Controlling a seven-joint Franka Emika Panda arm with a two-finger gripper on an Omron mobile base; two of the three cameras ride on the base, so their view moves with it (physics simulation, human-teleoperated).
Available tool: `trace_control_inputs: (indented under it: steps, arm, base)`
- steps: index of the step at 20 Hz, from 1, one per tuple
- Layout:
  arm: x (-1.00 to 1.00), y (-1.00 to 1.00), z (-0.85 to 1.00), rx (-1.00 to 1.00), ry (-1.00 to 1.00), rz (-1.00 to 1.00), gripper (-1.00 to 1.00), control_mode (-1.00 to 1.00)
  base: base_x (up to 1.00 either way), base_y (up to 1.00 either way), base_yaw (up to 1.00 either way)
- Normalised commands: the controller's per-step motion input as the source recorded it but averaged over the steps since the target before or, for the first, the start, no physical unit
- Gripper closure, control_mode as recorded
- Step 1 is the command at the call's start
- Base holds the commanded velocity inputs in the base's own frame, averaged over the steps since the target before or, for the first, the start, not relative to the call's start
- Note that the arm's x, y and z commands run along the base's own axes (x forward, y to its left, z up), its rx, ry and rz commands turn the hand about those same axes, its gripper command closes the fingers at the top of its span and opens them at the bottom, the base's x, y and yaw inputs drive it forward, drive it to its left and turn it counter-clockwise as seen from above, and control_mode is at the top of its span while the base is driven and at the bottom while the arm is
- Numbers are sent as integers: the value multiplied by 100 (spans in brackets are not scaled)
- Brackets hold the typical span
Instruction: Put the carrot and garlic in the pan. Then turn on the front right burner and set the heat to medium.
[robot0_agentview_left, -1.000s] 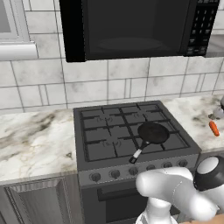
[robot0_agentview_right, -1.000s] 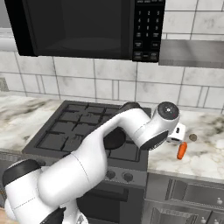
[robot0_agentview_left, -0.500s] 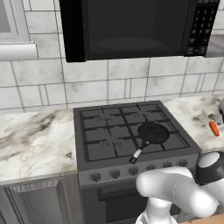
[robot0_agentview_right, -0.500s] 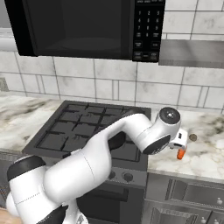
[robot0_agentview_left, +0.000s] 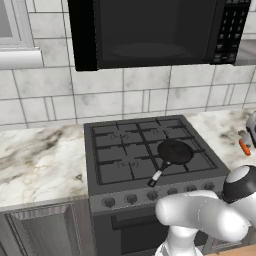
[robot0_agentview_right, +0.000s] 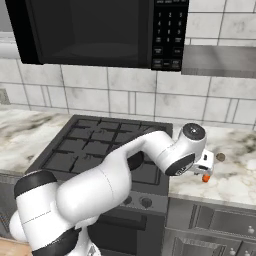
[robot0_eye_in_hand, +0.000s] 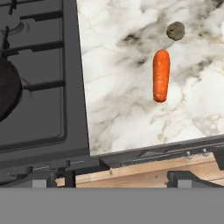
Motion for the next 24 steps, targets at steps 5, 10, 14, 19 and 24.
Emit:
trace_control_inputs:
  steps: [5, 10, 14, 19, 24]
  arm:
    - [4, -7, -19, 0, 0, 0, -100, -100]
    - [6, -12, -13, 0, 0, 0, -100, -100]
    - [11, -11, -6, 0, 0, 0, -100, -100]
    - [19, -9, -8, 0, 0, 0, -100, -100]
    - [20, -13, -13, 0, 0, 0, -100, -100]
  base:
    - [0, 0, 0]
    - [0, 0, 0]
    - [0, 0, 0]
    - [0, 0, 0]
    - [0, 0, 0]
